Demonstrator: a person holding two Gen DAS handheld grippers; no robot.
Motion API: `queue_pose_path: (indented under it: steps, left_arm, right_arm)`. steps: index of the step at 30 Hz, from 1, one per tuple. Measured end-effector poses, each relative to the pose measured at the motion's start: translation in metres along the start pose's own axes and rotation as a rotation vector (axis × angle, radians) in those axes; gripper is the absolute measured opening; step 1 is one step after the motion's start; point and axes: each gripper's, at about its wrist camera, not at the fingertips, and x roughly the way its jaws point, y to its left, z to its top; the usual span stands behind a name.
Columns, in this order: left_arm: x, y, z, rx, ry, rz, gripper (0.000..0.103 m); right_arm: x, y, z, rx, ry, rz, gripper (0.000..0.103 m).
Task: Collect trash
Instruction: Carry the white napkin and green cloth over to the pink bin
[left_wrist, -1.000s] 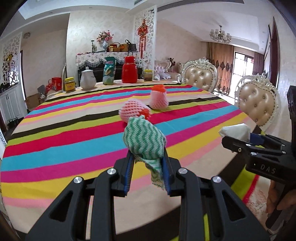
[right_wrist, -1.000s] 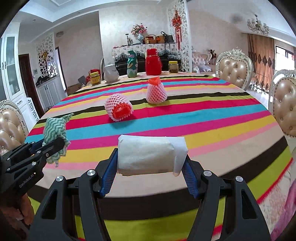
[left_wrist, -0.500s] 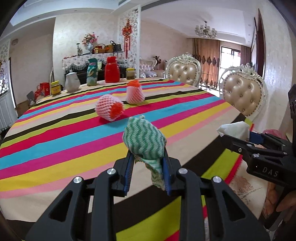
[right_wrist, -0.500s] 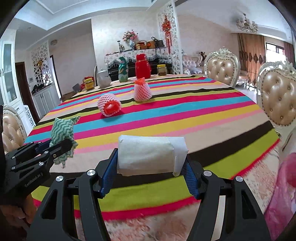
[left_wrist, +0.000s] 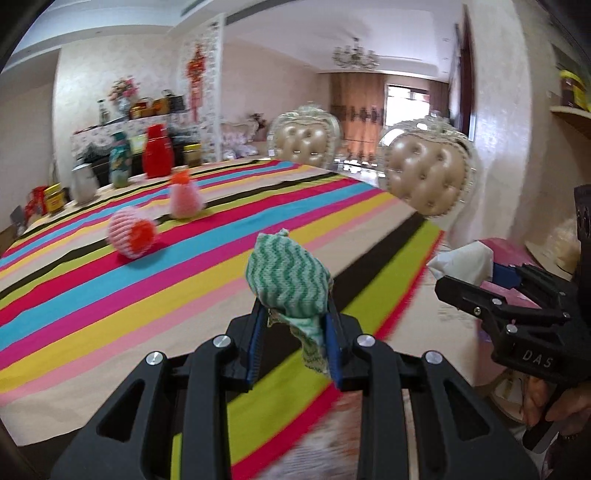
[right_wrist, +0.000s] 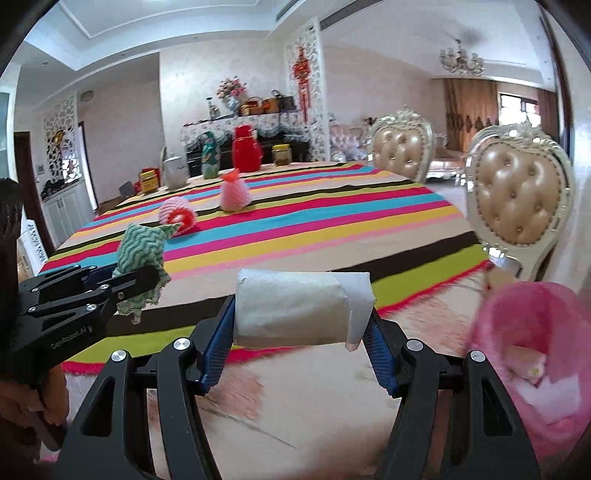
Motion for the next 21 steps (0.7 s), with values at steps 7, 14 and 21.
queue_pose_path:
  steps: [7, 14, 21]
  left_arm:
    - [0.013, -0.061, 0.017, 0.074, 0.0, -0.151, 0.028]
    - [0.03, -0.124, 0.031, 0.158, -0.001, -0.299, 0.028]
    - [0.055, -0.191, 0.045, 0.202, 0.014, -0.443, 0.028]
  right_arm:
    - [-0.034, -0.058, -0.011, 0.049, -0.022, -0.14, 0.063]
    - [-0.064, -0.127, -0.024, 0.138, -0.036, -0.287, 0.063]
    - [-0.09, -0.187, -0.032, 0.233, -0.058, -0.364, 0.063]
